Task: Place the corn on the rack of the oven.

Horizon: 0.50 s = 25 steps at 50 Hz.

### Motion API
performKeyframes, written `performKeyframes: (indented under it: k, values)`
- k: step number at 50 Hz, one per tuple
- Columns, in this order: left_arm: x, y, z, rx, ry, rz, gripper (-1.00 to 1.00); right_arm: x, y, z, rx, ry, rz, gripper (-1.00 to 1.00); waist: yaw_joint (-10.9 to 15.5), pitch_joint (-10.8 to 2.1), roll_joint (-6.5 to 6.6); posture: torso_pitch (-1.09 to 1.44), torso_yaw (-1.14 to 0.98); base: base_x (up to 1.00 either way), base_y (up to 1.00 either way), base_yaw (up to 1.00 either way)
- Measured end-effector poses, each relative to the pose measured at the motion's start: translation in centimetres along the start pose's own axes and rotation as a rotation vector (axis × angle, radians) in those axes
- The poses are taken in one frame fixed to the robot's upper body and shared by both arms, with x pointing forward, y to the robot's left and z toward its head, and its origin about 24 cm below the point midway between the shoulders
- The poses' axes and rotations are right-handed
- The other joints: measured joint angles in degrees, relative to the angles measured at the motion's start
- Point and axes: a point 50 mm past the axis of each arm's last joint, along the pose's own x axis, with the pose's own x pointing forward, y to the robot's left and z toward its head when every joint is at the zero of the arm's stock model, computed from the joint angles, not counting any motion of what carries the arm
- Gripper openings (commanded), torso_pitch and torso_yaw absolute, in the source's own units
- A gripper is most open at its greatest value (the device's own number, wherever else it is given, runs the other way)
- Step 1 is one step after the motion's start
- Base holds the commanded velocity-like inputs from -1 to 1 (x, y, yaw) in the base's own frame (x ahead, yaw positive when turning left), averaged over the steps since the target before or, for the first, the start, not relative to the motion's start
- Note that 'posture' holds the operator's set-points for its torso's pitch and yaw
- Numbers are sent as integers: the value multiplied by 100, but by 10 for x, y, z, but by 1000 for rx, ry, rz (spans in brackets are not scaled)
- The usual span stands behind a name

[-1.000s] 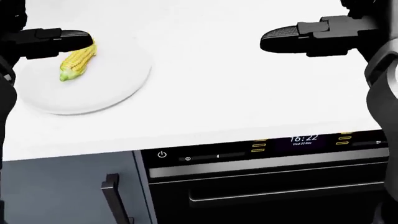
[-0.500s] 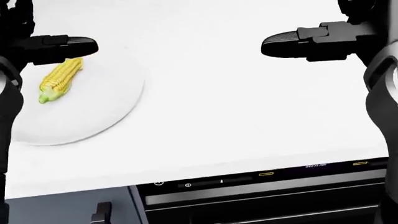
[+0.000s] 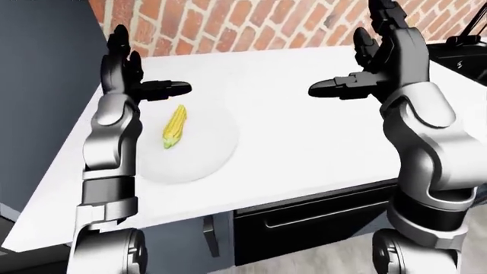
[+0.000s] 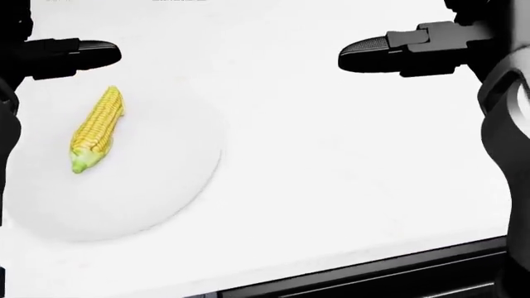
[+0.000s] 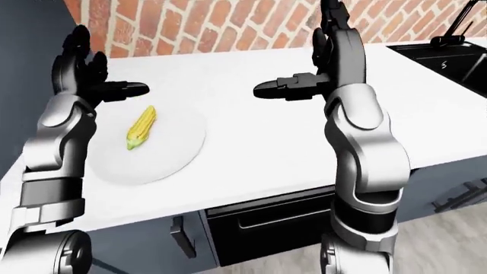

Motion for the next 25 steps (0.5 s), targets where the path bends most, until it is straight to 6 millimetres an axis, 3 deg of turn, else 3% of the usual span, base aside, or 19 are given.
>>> performKeyframes:
  k: [1,3,6,10,15,17,20,22,25]
  values:
    - [0,0,-2,0,10,1,100,0,1,-2,1,10,6,100,-5,-54,-58,0,0,0,0,0]
    - [1,-4,2,-2,-2,-9,100,0,-2,-1,-1,6,-1,100,41,-3,-124,0,0,0,0,0]
    - [0,-10,1,0,-9,-33,100,-1,-8,-4,0,13,-31,100,-5,-7,20,0,0,0,0,0]
    - [1,-10,2,-2,-9,-39,100,-1,-10,-2,0,3,-48,100,-69,-115,198,0,0,0,0,0]
    - [0,-18,-2,-2,8,-63,100,-1,-15,-5,-9,6,-72,100,-87,-43,309,0,0,0,0,70]
    - [0,-18,-3,-1,11,-70,100,-1,-16,-5,-8,6,-78,100,-49,-86,295,0,0,0,0,100]
    - [1,-11,4,-3,-12,-43,100,0,-12,-2,-11,-7,-56,100,0,-113,336,0,0,0,0,100]
    - [2,-6,10,-4,-38,-22,100,0,-9,2,-13,-25,-40,100,37,-90,452,0,0,0,0,100]
    - [0,3,7,-2,-34,11,100,0,-1,-2,-7,-14,-2,100,220,-5,441,0,0,0,0,100]
